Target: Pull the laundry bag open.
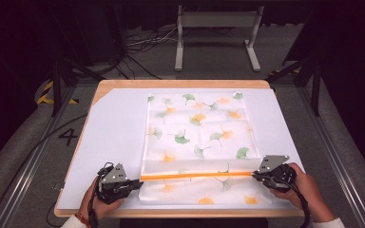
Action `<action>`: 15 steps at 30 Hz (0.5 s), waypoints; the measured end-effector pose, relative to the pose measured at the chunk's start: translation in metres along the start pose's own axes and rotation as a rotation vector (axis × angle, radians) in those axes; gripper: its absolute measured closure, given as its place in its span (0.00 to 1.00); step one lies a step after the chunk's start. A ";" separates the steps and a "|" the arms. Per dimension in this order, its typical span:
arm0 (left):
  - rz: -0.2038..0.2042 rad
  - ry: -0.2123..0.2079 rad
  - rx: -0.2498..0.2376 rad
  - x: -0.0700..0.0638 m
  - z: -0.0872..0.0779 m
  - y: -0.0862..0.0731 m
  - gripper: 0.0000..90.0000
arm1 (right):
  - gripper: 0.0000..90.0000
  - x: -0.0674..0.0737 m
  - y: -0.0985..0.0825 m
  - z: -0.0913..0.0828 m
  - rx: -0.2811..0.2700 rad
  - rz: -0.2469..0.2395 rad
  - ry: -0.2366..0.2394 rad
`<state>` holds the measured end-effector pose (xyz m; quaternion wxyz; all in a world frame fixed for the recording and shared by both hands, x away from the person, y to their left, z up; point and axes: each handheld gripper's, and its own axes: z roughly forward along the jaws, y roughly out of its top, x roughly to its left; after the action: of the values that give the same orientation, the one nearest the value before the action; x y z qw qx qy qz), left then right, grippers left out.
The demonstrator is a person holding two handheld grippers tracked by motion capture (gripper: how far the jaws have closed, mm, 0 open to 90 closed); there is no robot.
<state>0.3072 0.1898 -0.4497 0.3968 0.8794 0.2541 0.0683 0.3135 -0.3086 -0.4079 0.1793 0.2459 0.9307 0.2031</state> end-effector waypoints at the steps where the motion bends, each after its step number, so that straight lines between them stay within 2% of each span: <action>1: 0.002 0.003 0.002 0.001 0.000 0.000 0.97 | 0.95 0.000 -0.001 0.000 0.003 0.006 -0.006; 8: -0.012 0.012 -0.002 0.003 -0.002 -0.002 0.97 | 0.95 -0.006 -0.009 -0.003 0.019 0.035 -0.028; 15: -0.011 0.011 -0.002 0.003 -0.002 -0.002 0.97 | 0.95 -0.008 -0.012 -0.004 0.018 0.050 -0.017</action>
<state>0.3078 0.1940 -0.4502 0.3966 0.8773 0.2608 0.0712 0.3140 -0.3231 -0.4082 0.1798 0.2726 0.9244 0.1972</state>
